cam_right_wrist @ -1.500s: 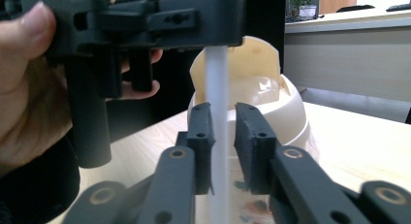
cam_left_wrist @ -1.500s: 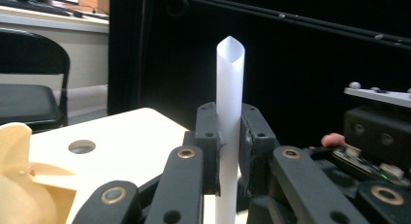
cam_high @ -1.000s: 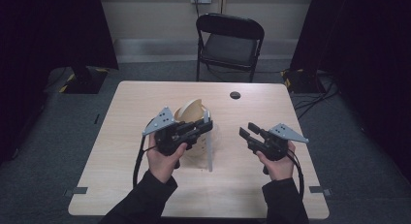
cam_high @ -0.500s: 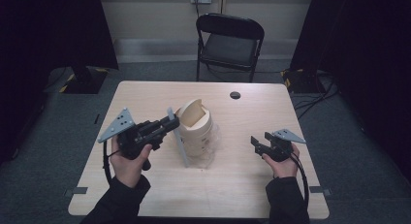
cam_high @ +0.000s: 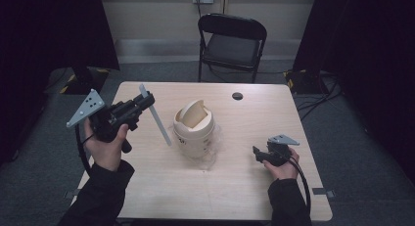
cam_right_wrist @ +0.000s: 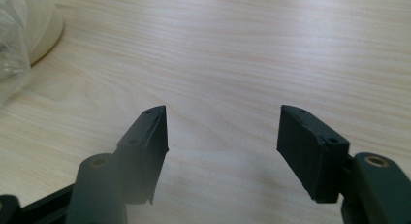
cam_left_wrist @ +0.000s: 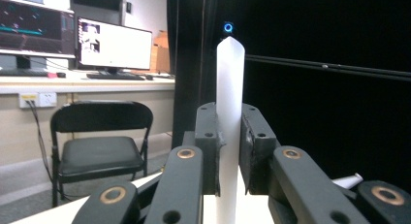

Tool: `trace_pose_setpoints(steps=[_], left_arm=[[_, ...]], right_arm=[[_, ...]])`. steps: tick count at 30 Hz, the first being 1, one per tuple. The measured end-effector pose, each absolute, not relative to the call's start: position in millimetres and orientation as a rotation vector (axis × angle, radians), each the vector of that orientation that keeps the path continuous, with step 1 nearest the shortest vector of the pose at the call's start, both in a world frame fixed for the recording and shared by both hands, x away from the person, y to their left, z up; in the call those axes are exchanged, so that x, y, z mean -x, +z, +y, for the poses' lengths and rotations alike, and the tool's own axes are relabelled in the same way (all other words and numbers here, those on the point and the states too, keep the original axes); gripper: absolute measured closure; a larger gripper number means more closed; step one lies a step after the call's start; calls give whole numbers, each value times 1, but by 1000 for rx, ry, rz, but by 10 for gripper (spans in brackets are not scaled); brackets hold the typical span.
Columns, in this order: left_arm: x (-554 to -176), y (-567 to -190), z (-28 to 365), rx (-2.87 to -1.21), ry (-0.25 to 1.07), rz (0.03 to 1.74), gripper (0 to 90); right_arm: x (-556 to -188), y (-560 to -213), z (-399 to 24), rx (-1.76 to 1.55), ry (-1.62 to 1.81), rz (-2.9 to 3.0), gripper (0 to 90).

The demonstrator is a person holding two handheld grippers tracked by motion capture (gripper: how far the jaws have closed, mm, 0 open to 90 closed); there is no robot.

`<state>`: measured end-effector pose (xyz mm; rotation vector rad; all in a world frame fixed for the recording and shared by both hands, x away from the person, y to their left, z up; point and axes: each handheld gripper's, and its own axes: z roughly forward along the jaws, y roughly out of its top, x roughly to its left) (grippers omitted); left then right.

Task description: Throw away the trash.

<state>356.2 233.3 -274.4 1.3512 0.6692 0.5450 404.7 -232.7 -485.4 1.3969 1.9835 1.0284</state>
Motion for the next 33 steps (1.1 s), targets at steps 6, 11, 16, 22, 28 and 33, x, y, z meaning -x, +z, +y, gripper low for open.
trace_pose_setpoints(steps=[6,11,16,22,28,33], left_arm=[[-371,-264,235,-1338,574,665,800],[-380,-256,236,-1328,584,668,801],[-392,-249,234,-1322,598,668,801],[-406,-243,231,-1320,621,672,801],[-421,-239,225,-1320,648,658,801],[-430,-244,218,-1330,652,649,801]], right_arm=[[-406,-493,-234,-1402,970,2016,352],[-407,-496,-233,-1403,950,2029,351],[-408,-498,-232,-1403,929,2047,348],[-408,-499,-232,-1406,927,2049,340],[-409,-499,-232,-1411,926,2048,333],[-409,-499,-232,-1412,927,2048,332]])
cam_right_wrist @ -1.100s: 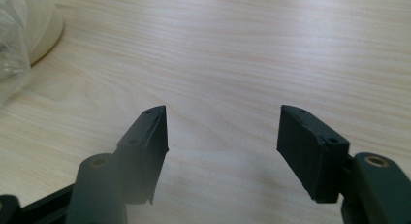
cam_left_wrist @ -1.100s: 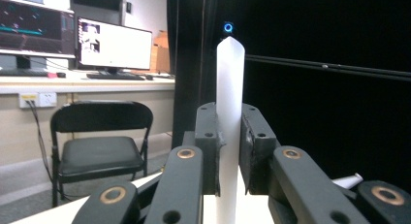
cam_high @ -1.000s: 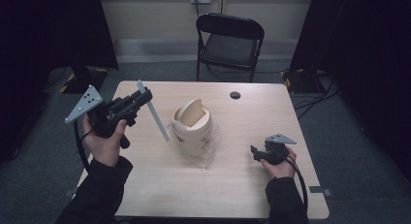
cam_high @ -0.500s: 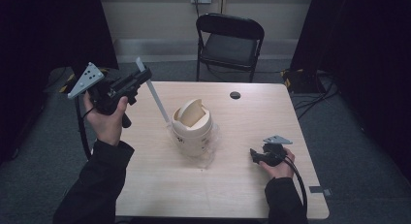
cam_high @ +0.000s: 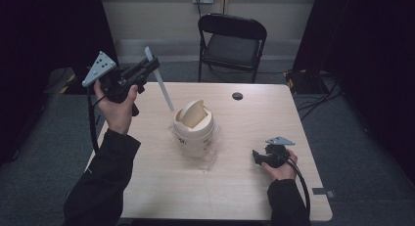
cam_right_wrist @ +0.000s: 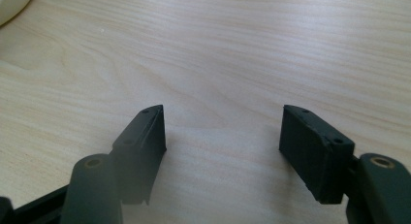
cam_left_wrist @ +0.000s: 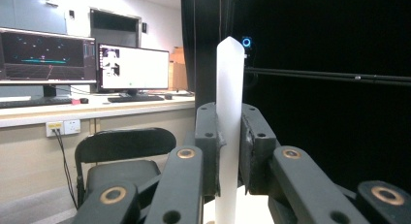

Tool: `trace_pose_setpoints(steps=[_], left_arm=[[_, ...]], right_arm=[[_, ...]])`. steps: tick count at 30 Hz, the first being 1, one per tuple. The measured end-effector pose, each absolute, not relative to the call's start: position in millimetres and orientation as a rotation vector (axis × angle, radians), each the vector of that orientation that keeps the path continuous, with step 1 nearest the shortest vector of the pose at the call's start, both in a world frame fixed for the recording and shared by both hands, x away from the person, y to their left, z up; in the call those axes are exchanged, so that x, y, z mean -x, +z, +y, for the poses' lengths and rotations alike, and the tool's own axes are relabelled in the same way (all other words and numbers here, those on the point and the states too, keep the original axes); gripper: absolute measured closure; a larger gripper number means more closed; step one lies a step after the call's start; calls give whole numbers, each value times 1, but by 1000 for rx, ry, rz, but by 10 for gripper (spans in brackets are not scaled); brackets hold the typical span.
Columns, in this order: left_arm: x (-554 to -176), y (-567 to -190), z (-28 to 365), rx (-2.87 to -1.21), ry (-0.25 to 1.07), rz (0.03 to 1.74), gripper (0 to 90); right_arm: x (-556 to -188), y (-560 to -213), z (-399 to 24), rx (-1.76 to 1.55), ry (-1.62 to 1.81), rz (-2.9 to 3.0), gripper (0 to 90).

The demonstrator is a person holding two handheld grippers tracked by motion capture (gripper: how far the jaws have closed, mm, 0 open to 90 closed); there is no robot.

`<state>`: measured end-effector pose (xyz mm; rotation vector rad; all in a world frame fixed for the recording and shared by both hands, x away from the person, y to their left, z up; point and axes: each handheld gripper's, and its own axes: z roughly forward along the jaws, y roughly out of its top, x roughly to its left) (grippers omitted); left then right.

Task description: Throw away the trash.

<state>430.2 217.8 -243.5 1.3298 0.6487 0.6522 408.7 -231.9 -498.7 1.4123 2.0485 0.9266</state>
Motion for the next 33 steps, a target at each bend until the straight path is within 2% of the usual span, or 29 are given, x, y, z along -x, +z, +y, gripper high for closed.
trace_pose_setpoints(steps=[10,25,33], left_arm=[[-445,-261,201,-1350,621,660,801],[-452,-313,187,-1421,538,714,791],[-445,-327,192,-1441,521,721,710]], right_arm=[[-409,-499,-232,-1414,927,2048,331],[-409,-499,-232,-1413,927,2048,331],[-409,-499,-232,-1413,927,2048,330]])
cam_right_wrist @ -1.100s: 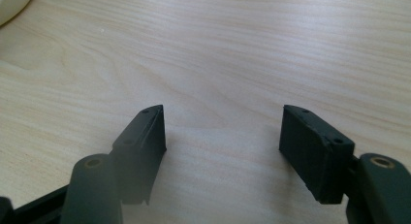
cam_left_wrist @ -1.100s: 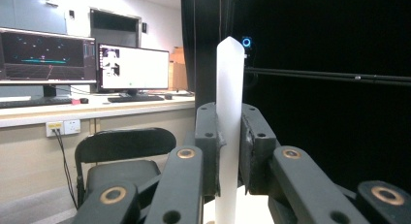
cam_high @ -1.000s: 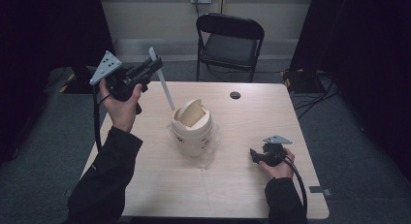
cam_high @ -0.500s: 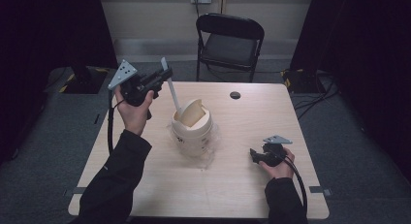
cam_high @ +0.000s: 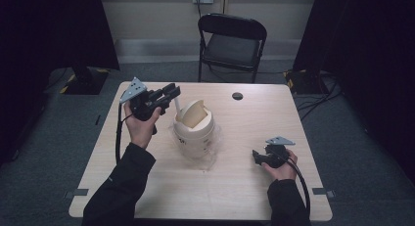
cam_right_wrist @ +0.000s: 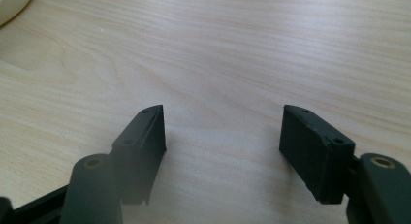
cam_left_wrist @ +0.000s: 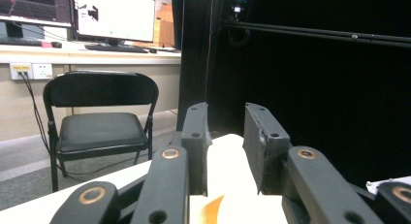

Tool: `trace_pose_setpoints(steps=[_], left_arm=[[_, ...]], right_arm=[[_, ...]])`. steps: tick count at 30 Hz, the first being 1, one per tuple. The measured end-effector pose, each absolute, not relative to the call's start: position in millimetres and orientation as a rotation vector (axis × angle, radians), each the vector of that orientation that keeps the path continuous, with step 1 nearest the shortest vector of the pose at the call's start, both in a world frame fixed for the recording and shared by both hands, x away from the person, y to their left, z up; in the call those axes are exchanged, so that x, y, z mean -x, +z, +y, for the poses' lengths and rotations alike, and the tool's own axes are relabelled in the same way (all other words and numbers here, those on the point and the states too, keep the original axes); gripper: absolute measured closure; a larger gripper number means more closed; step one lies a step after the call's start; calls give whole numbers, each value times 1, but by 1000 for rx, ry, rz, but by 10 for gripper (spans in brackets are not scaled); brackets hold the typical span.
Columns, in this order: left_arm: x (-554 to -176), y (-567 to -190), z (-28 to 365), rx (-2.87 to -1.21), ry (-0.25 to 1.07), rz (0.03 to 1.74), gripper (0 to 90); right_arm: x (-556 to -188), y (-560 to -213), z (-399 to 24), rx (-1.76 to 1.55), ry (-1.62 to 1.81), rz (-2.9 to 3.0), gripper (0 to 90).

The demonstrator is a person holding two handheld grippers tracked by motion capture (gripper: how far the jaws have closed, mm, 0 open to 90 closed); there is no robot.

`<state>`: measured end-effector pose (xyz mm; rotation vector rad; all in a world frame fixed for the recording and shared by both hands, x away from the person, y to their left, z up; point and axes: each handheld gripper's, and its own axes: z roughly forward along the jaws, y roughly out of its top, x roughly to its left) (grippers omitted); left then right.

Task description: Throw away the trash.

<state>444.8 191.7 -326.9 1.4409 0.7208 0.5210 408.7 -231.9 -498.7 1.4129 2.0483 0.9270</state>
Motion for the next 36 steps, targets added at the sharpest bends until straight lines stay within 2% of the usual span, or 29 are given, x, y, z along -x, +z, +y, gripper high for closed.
trace_pose_setpoints(steps=[11,22,33,36], left_arm=[[-407,-338,228,-1455,572,753,559],[-365,-413,272,-1659,548,945,446],[-351,-459,287,-1811,550,1091,361],[-352,-470,294,-1860,573,1155,335]], right_arm=[[-409,-499,-232,-1413,927,2048,330],[-409,-499,-232,-1413,927,2047,330],[-409,-499,-232,-1412,927,2046,328],[-409,-499,-232,-1418,922,2042,303]])
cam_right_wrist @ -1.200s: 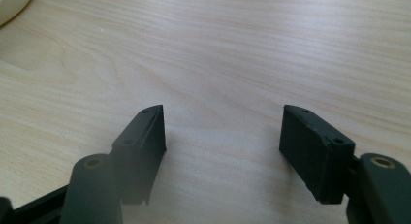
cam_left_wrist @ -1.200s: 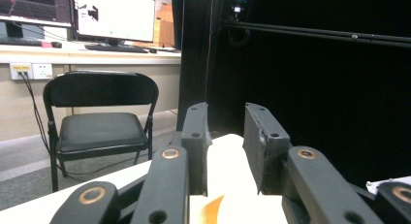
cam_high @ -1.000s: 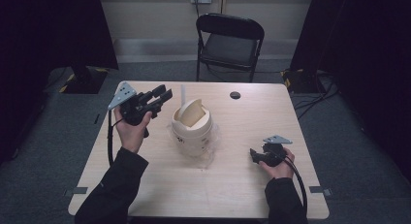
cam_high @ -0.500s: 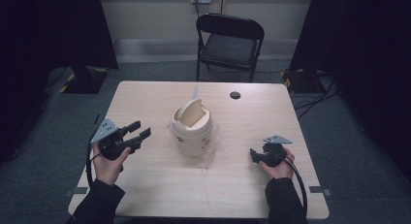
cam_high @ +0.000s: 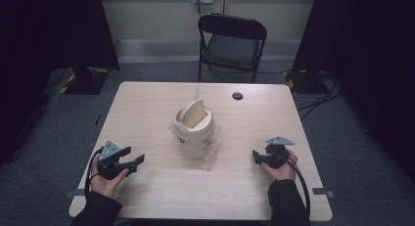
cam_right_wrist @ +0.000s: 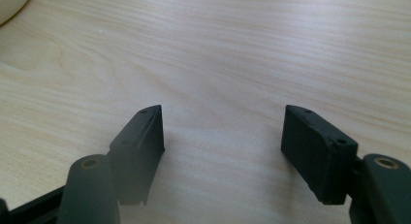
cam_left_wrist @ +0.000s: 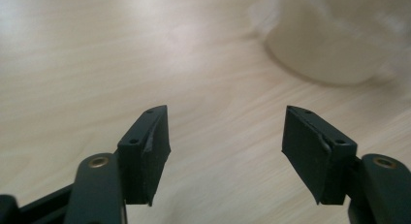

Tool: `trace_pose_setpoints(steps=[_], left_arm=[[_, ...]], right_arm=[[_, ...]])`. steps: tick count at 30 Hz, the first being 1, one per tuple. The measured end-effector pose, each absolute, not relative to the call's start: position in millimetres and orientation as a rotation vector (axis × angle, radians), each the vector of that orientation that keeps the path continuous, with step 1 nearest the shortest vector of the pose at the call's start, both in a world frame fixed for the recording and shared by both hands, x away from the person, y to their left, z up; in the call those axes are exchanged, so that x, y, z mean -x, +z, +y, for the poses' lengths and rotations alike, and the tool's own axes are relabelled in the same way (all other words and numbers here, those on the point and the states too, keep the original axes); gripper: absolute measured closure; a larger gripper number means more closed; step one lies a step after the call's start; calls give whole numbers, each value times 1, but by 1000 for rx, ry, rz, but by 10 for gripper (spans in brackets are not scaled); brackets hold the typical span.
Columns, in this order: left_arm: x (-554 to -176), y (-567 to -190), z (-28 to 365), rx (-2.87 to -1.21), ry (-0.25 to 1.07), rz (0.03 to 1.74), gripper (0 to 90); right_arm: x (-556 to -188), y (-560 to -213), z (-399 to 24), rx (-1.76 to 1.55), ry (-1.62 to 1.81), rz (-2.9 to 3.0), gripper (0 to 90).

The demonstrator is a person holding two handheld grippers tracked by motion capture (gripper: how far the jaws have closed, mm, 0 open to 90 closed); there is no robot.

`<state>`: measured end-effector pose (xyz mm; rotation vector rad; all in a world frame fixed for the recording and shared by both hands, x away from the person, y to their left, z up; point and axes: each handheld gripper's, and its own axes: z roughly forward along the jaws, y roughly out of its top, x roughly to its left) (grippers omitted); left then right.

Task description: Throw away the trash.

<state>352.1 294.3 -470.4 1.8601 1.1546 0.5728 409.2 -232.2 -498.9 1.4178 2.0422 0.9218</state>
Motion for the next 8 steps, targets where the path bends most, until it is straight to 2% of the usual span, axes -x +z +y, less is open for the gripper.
trace_pose_setpoints(steps=[8], left_arm=[[-356,-488,306,-1925,561,1247,305]], right_arm=[[-410,-499,-235,-1440,909,2042,219]])
